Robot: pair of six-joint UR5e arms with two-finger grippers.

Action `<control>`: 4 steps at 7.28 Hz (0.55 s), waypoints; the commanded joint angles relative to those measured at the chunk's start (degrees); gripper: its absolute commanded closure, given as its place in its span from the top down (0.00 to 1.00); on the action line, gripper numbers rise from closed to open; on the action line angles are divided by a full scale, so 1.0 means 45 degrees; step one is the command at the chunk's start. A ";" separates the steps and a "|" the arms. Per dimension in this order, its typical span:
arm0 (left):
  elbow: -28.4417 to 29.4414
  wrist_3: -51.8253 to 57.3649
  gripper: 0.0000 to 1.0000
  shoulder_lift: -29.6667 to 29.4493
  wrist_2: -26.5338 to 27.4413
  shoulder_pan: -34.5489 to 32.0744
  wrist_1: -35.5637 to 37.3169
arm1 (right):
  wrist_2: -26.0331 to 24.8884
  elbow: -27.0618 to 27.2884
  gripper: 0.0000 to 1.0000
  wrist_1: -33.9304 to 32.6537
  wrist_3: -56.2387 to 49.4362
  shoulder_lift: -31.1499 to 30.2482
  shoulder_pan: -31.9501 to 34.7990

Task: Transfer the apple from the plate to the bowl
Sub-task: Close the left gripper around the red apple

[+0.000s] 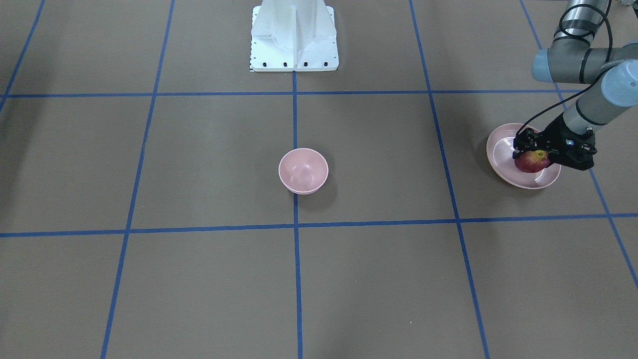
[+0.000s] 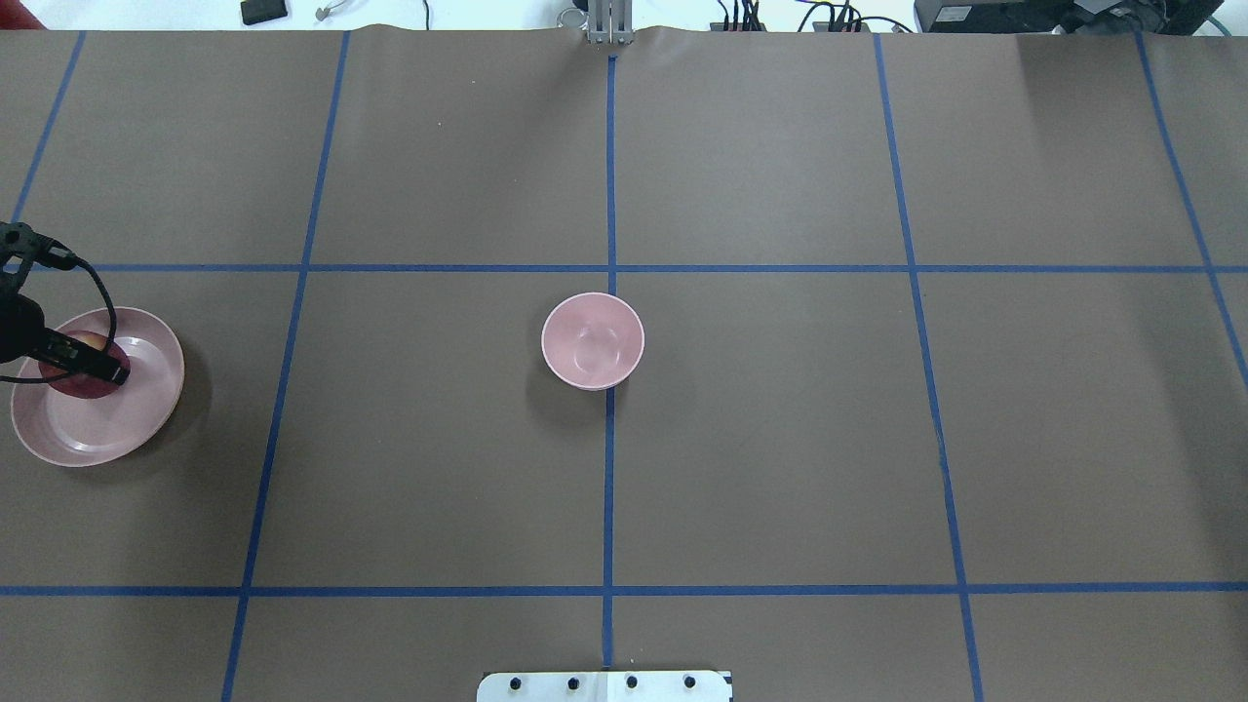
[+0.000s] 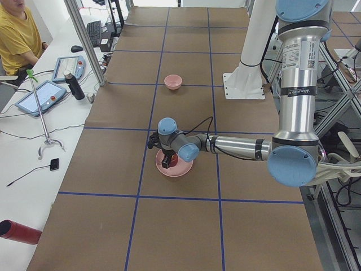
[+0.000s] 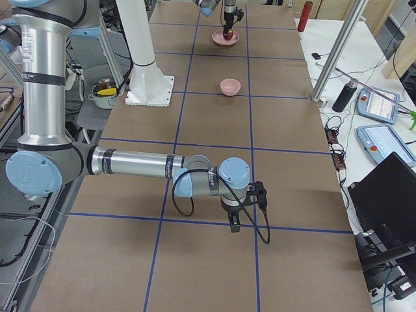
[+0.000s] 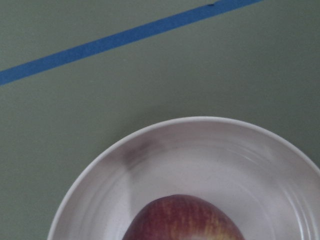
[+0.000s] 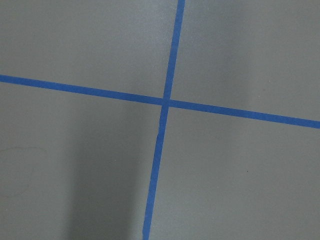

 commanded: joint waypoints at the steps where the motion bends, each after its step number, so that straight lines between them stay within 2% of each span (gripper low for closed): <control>1: -0.0264 -0.0032 0.00 -0.0046 -0.0119 -0.0007 -0.0002 | 0.0000 -0.0016 1.00 0.0002 0.0019 0.0016 0.0000; 3: -0.1296 -0.1038 0.00 -0.0182 -0.0062 0.0012 0.0251 | 0.0019 -0.0016 1.00 0.0002 0.0078 0.0016 0.0000; 4: -0.1475 -0.2846 0.00 -0.1034 -0.0004 0.0013 0.0581 | 0.0020 -0.0016 1.00 0.0002 0.0097 0.0016 0.0000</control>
